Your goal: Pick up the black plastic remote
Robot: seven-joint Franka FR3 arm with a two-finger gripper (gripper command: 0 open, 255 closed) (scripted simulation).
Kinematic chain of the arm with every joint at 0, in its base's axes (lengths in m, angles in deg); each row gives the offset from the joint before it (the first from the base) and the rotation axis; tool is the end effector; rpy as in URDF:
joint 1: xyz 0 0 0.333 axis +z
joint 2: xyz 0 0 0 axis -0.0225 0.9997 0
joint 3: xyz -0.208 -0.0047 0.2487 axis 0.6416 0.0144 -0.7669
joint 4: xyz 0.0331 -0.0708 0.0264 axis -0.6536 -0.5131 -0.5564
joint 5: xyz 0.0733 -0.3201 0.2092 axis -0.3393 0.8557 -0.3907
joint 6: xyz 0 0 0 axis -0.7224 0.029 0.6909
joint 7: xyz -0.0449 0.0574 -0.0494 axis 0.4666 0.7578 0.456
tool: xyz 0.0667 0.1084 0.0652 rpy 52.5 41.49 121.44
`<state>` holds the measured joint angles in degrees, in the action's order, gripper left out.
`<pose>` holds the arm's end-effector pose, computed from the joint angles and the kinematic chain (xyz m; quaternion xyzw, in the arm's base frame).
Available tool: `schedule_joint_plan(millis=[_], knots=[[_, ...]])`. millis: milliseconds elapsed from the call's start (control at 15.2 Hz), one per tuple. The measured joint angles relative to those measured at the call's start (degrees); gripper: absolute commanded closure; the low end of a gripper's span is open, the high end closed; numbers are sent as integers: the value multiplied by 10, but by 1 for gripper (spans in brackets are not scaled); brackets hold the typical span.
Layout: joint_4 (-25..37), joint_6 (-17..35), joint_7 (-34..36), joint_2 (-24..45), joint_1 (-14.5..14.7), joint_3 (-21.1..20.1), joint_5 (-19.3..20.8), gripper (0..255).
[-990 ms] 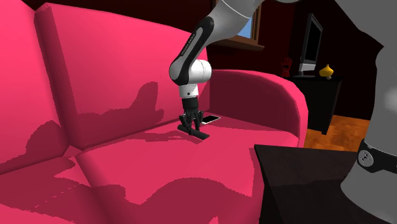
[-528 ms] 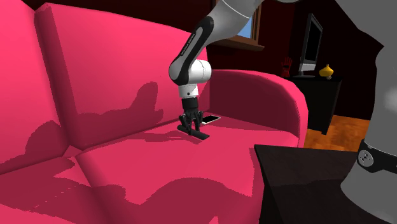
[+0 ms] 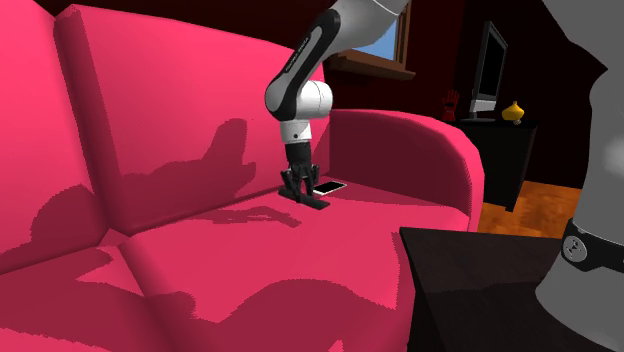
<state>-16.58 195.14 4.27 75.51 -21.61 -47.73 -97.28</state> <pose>0.5420 -0.3249 0.1759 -0.9512 0.2892 0.0972 0.0464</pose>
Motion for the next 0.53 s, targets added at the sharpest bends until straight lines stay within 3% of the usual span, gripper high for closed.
schedule_joint_plan(millis=[528], knots=[[3, -41, 7, -39, 4, 7, 10, 255]])
